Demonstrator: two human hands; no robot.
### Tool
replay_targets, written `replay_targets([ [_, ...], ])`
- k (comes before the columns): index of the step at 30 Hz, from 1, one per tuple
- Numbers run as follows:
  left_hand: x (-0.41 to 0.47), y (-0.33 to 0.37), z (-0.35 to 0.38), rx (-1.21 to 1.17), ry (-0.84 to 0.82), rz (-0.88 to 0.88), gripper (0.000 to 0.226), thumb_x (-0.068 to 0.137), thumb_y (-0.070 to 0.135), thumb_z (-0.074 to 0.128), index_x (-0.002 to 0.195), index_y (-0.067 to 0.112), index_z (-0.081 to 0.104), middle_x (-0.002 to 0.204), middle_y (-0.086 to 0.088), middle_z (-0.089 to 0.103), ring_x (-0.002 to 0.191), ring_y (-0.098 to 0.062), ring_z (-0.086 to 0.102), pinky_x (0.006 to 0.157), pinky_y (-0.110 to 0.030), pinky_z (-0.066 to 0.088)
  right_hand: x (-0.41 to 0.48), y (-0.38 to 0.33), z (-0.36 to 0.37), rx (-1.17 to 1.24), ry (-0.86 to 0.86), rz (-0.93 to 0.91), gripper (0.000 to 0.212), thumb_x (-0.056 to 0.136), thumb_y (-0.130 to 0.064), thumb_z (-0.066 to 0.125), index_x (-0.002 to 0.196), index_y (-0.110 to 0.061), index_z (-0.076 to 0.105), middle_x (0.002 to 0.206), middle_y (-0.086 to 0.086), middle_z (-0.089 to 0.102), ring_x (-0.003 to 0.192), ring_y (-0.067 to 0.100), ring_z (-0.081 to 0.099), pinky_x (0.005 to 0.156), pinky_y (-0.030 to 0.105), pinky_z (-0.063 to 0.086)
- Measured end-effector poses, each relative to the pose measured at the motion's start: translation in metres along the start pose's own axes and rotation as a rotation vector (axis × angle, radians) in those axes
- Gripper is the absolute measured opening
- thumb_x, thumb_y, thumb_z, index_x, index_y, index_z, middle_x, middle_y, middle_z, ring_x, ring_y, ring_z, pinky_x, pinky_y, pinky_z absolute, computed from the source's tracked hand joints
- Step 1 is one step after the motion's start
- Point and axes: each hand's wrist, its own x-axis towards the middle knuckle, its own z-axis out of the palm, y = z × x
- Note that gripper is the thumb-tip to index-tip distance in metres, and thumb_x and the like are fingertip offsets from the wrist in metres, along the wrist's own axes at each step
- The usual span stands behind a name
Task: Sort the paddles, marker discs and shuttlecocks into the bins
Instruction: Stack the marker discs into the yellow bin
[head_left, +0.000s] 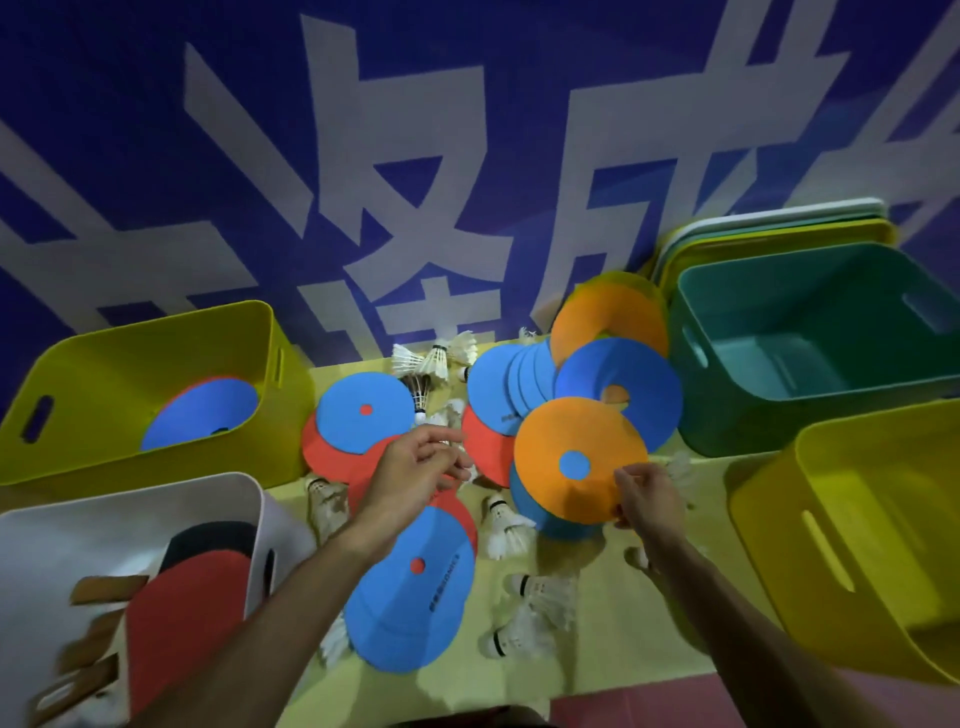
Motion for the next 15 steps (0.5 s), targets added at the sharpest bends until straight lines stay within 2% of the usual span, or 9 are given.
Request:
replay_targets([
  [3, 0.001, -0.002, 0.016, 0.061, -0.020, -0.012, 0.019, 0.093, 0.006, 0.051, 0.102, 0.014, 0.065, 0.090, -0.009, 0.072, 0.081, -0.022, 0.068, 0.069, -0.025, 0.052, 0.015, 0.026, -0.003, -0.180, 0.042, -0.028, 0.046, 0.088, -0.046, 0.052, 0.108, -0.005, 0.053, 0.097, 0.019, 0.064, 0.085, 0.035, 0.064, 0.070, 0.049, 0.057],
  [6, 0.002, -0.008, 0.028, 0.080, -0.031, -0.030, 0.020, 0.093, 0.005, 0.050, 0.103, 0.014, 0.065, 0.093, -0.011, 0.071, 0.085, -0.023, 0.068, 0.078, -0.033, 0.055, 0.021, 0.035, 0.001, -0.253, 0.041, -0.015, 0.050, 0.087, -0.041, 0.061, 0.113, 0.000, 0.046, 0.107, 0.023, 0.061, 0.098, 0.040, 0.059, 0.078, 0.045, 0.052],
  [9, 0.002, -0.014, 0.036, 0.072, -0.031, -0.046, 0.021, 0.094, 0.003, 0.049, 0.105, 0.012, 0.064, 0.094, -0.012, 0.071, 0.085, -0.022, 0.068, 0.079, -0.033, 0.055, 0.023, 0.033, 0.002, -0.242, 0.060, 0.000, 0.050, 0.084, -0.037, 0.067, 0.112, -0.001, 0.047, 0.105, 0.021, 0.063, 0.097, 0.038, 0.060, 0.077, 0.043, 0.051],
  [15, 0.003, -0.020, 0.044, 0.065, 0.002, -0.068, 0.021, 0.096, 0.004, 0.047, 0.103, 0.013, 0.065, 0.093, -0.009, 0.070, 0.085, -0.021, 0.068, 0.078, -0.031, 0.055, 0.030, 0.023, -0.001, -0.118, 0.053, 0.094, 0.021, 0.083, -0.025, 0.067, 0.098, -0.011, 0.063, 0.088, 0.011, 0.069, 0.081, 0.028, 0.067, 0.074, 0.044, 0.058],
])
